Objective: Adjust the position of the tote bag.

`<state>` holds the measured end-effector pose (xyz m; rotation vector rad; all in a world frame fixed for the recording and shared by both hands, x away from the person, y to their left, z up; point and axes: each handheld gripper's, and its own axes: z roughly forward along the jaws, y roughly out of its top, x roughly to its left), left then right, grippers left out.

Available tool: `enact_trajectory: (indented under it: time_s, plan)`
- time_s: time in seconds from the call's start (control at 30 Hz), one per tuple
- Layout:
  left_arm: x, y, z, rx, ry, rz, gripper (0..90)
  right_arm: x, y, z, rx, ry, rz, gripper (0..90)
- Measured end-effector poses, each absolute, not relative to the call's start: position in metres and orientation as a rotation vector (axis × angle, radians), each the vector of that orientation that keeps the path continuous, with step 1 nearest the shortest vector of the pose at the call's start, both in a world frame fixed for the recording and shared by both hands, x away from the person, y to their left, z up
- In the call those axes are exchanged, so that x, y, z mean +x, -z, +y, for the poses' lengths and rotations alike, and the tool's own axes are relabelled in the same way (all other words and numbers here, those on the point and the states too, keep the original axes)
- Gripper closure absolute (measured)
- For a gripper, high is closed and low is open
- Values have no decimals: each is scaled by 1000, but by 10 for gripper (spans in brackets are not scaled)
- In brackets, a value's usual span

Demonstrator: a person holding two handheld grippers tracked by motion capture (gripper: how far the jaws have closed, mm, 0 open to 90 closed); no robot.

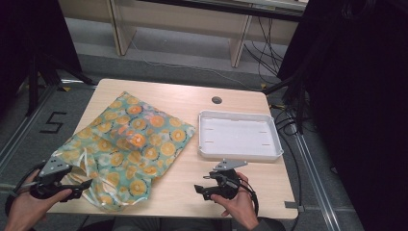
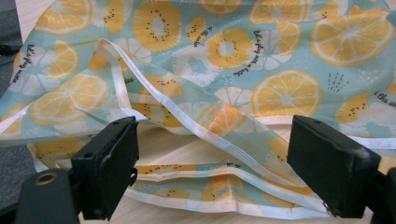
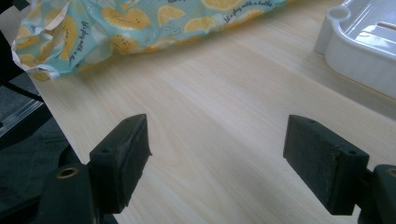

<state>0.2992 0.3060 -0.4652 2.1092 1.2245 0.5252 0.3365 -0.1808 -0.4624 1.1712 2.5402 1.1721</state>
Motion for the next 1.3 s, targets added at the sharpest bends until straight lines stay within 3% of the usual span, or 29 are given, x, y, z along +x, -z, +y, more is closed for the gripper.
enact_trajectory:
  time_s: [0.43, 0.67, 1.3]
  plan:
    - [300, 465, 306, 2110, -536, 1227, 162, 336, 461, -171, 1170, -1148, 2542, 221]
    - [300, 464, 303, 2097, -553, 1227, 162, 339, 460, -153, 1132, -1186, 2563, 258]
    - [300, 462, 310, 2094, -572, 1230, 163, 339, 473, -40, 944, -1214, 2871, 333]
